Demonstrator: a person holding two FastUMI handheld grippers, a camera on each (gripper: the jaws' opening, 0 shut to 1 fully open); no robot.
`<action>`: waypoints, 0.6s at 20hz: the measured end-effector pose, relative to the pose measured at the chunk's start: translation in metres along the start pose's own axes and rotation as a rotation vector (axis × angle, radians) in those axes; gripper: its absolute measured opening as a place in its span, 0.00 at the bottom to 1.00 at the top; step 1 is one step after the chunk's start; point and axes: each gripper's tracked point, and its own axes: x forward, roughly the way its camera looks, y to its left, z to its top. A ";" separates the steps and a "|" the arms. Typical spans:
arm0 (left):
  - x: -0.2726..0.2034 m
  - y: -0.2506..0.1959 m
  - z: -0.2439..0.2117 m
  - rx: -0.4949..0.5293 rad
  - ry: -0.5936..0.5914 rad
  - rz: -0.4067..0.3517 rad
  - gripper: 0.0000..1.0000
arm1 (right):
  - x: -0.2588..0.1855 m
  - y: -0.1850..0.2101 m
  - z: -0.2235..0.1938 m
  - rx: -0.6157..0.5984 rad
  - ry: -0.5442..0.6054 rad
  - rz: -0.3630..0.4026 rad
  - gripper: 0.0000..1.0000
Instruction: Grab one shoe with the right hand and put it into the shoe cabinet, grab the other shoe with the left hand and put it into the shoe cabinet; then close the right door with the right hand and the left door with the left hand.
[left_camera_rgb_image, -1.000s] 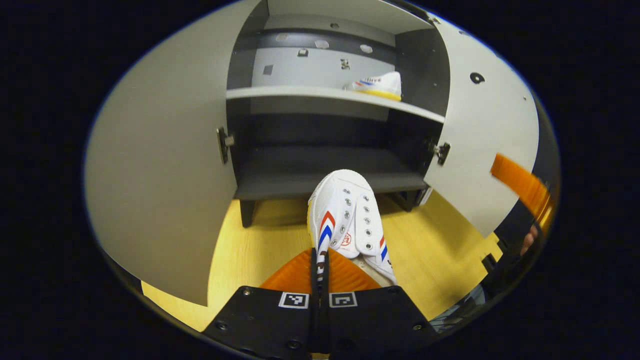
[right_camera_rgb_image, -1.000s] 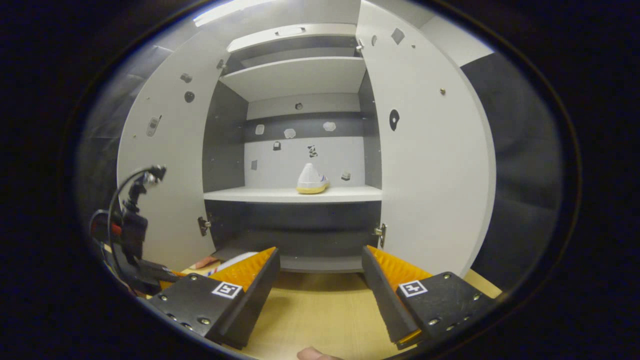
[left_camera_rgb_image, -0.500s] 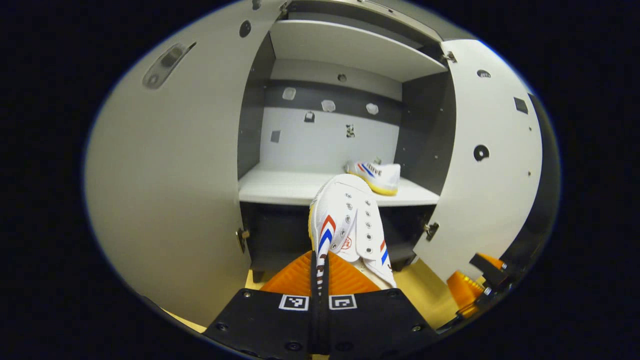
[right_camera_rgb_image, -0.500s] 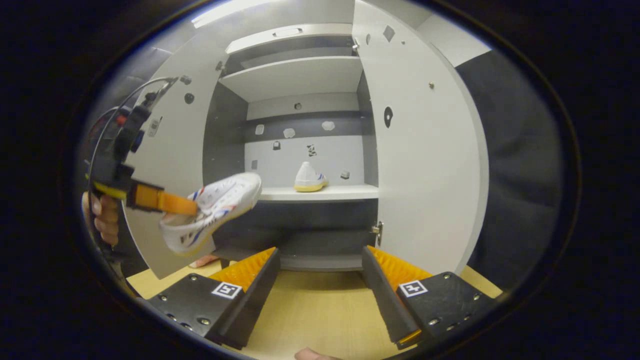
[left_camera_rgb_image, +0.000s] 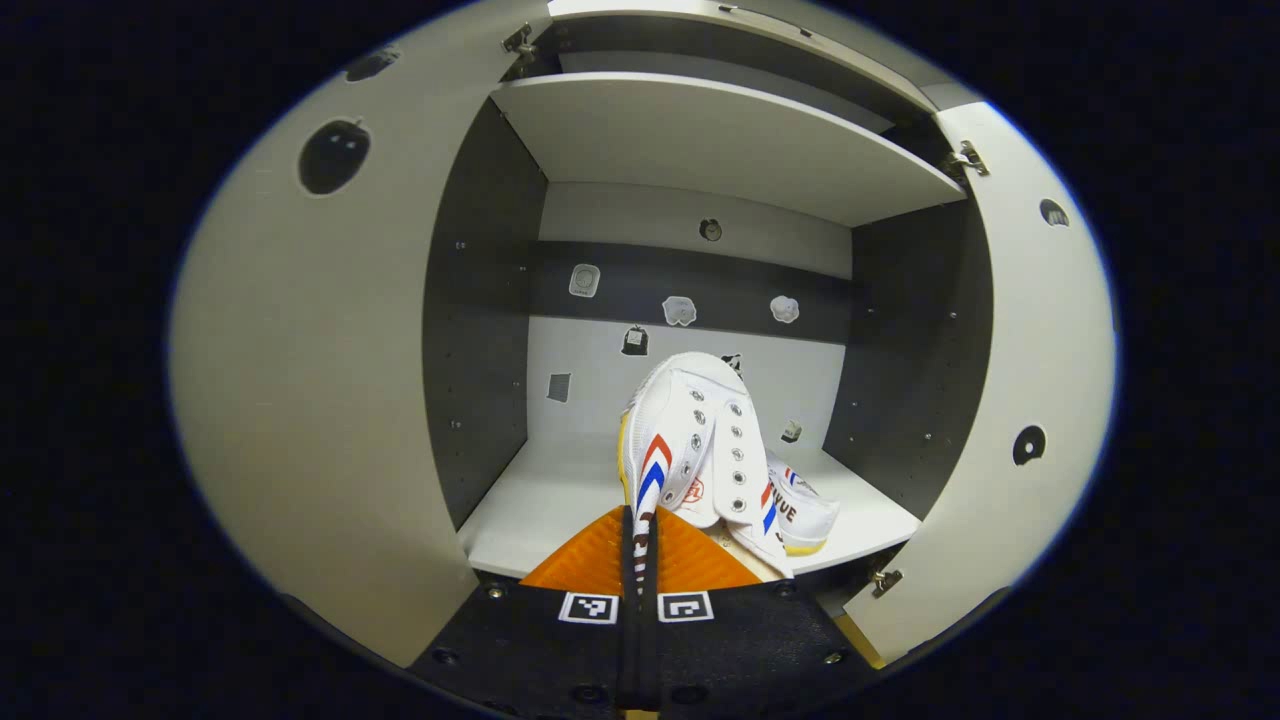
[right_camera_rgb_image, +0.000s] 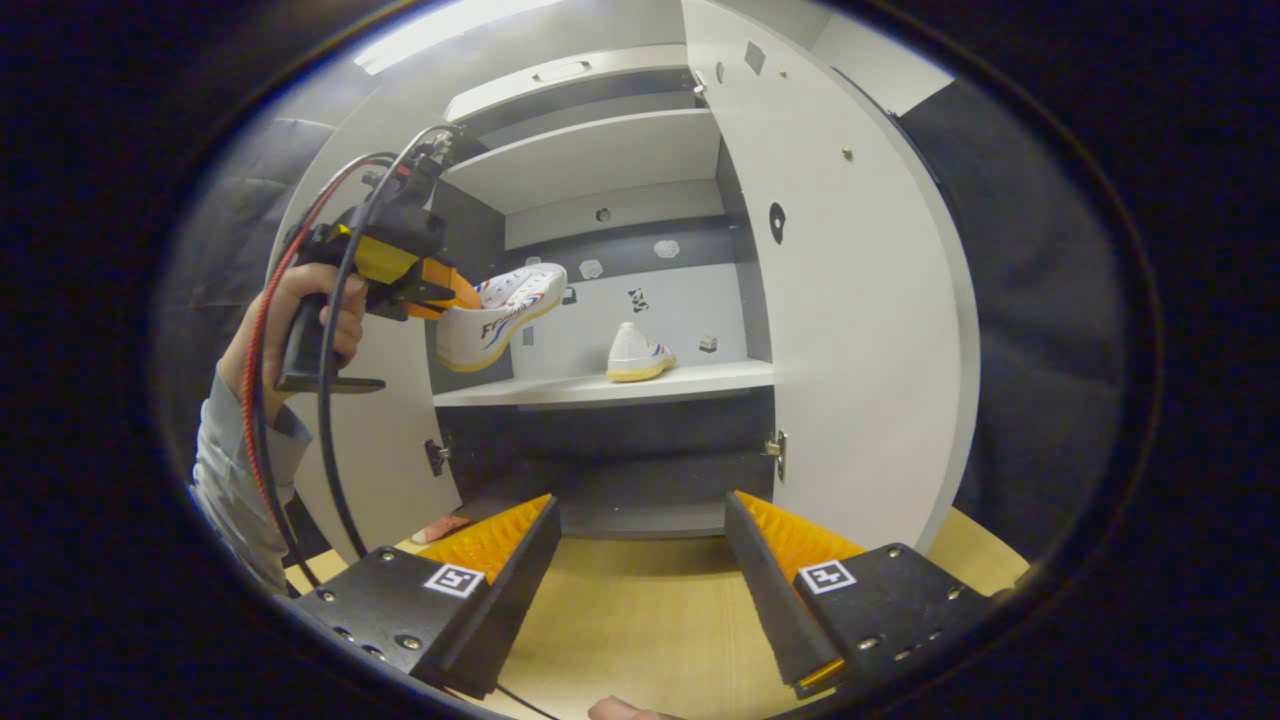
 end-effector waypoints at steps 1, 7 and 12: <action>0.012 0.001 0.004 -0.011 0.013 0.010 0.00 | -0.002 -0.001 0.000 0.003 0.004 0.001 0.99; 0.086 0.016 0.001 -0.067 0.081 0.064 0.00 | -0.012 -0.013 0.002 0.020 0.005 -0.025 0.99; 0.122 0.026 -0.037 -0.105 0.191 0.071 0.00 | -0.029 -0.017 0.007 0.017 -0.014 -0.049 0.99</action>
